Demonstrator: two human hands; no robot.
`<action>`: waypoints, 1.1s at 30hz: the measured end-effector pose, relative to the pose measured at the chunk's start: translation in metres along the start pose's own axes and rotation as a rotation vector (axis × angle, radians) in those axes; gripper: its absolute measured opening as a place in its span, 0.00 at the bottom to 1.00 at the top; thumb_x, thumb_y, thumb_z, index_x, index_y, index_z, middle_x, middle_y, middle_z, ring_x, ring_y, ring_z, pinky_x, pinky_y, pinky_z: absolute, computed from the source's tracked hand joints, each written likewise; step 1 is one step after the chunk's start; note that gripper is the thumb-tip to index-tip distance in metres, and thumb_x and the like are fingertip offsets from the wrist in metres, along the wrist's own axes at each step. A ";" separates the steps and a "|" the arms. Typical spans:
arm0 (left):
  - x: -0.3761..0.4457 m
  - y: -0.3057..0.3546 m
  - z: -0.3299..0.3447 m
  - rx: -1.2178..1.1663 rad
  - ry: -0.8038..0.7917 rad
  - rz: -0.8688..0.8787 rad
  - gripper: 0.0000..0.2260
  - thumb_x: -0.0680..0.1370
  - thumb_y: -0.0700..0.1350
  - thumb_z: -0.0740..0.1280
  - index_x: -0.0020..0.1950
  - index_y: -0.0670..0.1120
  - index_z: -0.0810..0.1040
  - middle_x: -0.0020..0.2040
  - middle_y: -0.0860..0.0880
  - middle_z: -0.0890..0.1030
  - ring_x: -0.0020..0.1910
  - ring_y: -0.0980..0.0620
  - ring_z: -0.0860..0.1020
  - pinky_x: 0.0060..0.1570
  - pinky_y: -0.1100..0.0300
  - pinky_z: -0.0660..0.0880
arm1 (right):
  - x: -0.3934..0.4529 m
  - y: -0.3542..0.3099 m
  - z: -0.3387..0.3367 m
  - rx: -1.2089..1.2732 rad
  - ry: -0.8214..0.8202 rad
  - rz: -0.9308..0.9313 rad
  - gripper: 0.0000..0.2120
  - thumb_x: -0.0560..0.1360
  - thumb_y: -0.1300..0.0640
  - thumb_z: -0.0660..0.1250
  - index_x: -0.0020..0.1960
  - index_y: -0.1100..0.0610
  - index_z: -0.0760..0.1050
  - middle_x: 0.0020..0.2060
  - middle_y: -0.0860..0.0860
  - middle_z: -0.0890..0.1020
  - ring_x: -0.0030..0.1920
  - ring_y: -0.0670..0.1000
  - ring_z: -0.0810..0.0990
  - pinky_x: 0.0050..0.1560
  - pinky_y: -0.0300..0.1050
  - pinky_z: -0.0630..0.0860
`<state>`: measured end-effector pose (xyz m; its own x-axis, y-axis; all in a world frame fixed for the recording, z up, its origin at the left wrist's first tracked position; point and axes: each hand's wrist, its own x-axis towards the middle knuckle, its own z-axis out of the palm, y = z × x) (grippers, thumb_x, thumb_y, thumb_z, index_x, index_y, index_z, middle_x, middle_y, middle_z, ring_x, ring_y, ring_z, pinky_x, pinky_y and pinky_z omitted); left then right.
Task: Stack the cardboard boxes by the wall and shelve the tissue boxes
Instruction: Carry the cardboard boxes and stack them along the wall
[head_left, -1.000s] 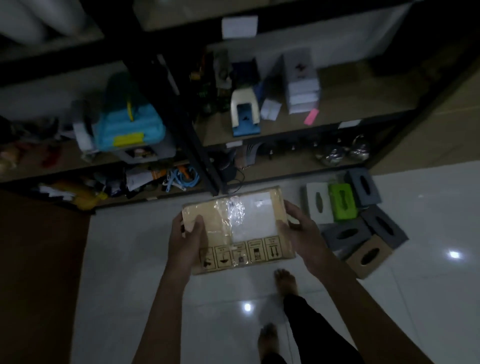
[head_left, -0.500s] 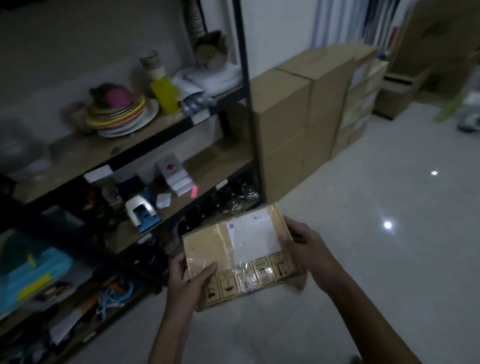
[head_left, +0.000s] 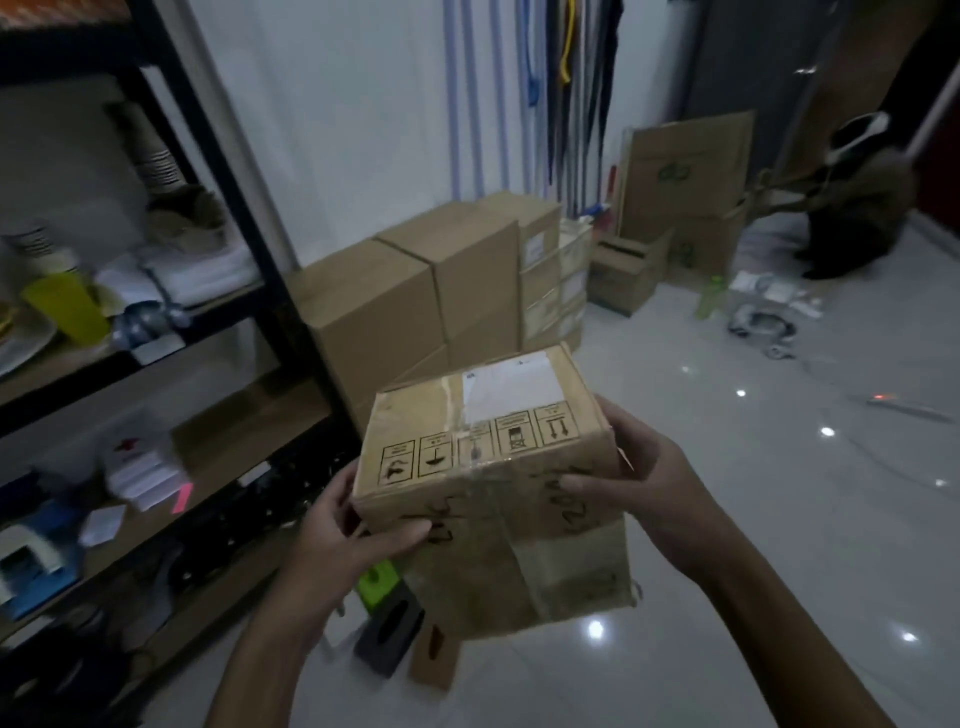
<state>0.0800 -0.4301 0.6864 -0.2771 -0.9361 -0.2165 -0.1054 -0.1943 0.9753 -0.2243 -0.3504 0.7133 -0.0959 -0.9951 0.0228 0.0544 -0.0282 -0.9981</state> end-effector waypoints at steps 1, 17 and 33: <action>0.010 0.002 0.025 0.037 0.011 0.017 0.49 0.54 0.55 0.88 0.73 0.57 0.73 0.65 0.54 0.81 0.65 0.52 0.78 0.60 0.46 0.79 | 0.004 -0.001 -0.021 -0.021 0.015 -0.012 0.35 0.72 0.64 0.75 0.75 0.47 0.69 0.66 0.51 0.80 0.65 0.55 0.79 0.59 0.58 0.80; 0.301 0.042 0.278 -0.094 0.267 0.038 0.26 0.66 0.53 0.77 0.63 0.54 0.80 0.55 0.54 0.86 0.55 0.55 0.83 0.50 0.54 0.80 | 0.248 0.044 -0.258 -0.148 0.304 -0.008 0.26 0.82 0.53 0.63 0.77 0.43 0.61 0.64 0.42 0.78 0.62 0.42 0.79 0.59 0.51 0.81; 0.607 0.109 0.501 -0.045 0.489 0.039 0.15 0.79 0.56 0.70 0.65 0.58 0.77 0.57 0.56 0.84 0.58 0.53 0.82 0.58 0.45 0.80 | 0.529 0.046 -0.539 -0.059 0.295 0.055 0.22 0.76 0.48 0.72 0.69 0.50 0.74 0.55 0.45 0.84 0.55 0.44 0.83 0.50 0.41 0.82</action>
<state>-0.5780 -0.8728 0.6385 0.2019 -0.9687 -0.1442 -0.0592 -0.1591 0.9855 -0.8077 -0.8275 0.6483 -0.3797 -0.9242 -0.0405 0.0105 0.0395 -0.9992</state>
